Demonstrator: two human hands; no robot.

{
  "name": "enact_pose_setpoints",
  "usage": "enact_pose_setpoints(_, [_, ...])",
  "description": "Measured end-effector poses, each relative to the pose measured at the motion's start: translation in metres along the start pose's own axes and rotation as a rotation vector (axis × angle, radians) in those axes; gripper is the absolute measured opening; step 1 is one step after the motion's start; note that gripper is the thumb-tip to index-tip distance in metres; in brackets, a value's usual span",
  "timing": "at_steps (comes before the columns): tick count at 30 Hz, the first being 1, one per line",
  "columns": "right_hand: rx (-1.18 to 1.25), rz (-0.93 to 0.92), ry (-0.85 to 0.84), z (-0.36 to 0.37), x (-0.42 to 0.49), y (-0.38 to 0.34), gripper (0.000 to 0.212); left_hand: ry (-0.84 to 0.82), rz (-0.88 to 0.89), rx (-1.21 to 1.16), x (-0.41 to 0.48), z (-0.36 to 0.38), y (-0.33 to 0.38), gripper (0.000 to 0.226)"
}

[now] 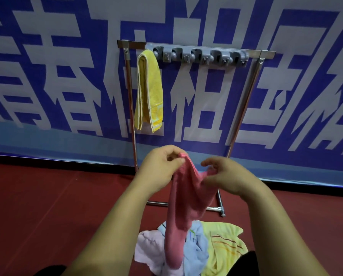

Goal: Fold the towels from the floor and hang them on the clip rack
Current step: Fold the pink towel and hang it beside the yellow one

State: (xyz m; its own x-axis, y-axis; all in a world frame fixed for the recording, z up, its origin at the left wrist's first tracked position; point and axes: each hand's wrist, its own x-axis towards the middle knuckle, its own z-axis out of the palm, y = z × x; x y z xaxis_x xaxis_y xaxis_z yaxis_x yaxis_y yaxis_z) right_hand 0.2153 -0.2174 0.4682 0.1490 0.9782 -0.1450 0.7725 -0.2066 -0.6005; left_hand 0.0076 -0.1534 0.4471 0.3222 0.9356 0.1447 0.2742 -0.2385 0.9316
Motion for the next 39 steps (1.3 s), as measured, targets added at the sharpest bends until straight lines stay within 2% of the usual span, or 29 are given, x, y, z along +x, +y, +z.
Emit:
enact_pose_setpoints(2, [-0.018,-0.093,-0.107,0.005,-0.001,-0.006,0.072,-0.091,0.030,0.059,0.000,0.003,0.004,0.016])
enact_pose_setpoints(3, [0.020,-0.141,-0.158,0.008,-0.001,-0.008,0.072,-0.115,0.040,0.076,0.000,0.004,0.005,0.016])
enact_pose_setpoints(5, [0.119,-0.192,-0.236,0.014,-0.002,-0.010,0.056,-0.137,0.051,0.086,-0.001,0.005,0.005,0.018])
enact_pose_setpoints(8, [0.052,-0.205,-0.126,0.024,-0.001,-0.014,0.024,-0.149,0.054,0.117,-0.002,0.003,0.002,0.019])
enact_pose_setpoints(10, [-0.017,-0.195,-0.034,0.029,0.000,-0.014,0.018,-0.149,0.054,0.145,-0.003,0.001,0.001,0.019])
enact_pose_setpoints(14, [-0.133,-0.129,0.029,0.028,0.001,-0.012,0.025,-0.083,0.048,0.162,-0.002,-0.009,-0.004,0.013])
enact_pose_setpoints(19, [-0.225,-0.078,0.083,0.021,0.005,-0.006,0.041,-0.056,0.023,0.063,0.002,-0.017,-0.013,0.013])
enact_pose_setpoints(21, [-0.111,-0.071,0.084,0.019,0.003,-0.008,0.033,-0.043,0.011,-0.006,0.001,-0.016,-0.018,0.010])
enact_pose_setpoints(23, [0.229,-0.011,0.105,0.019,0.000,-0.012,0.011,-0.031,-0.007,-0.075,0.000,-0.013,-0.023,0.010])
enact_pose_setpoints(26, [0.771,0.144,0.075,0.020,0.000,-0.016,0.022,-0.024,-0.022,-0.163,0.000,-0.007,-0.025,0.012])
enact_pose_setpoints(30, [1.190,0.221,0.031,0.020,0.002,-0.024,0.024,-0.018,-0.026,-0.252,-0.005,0.003,-0.018,0.017])
enact_pose_setpoints(35, [1.443,0.213,-0.022,0.018,-0.001,-0.029,0.021,-0.025,-0.032,-0.319,-0.006,0.012,-0.015,0.020])
enact_pose_setpoints(39, [1.433,0.156,-0.024,0.019,-0.002,-0.028,0.034,-0.040,-0.039,-0.337,-0.006,0.012,-0.012,0.022])
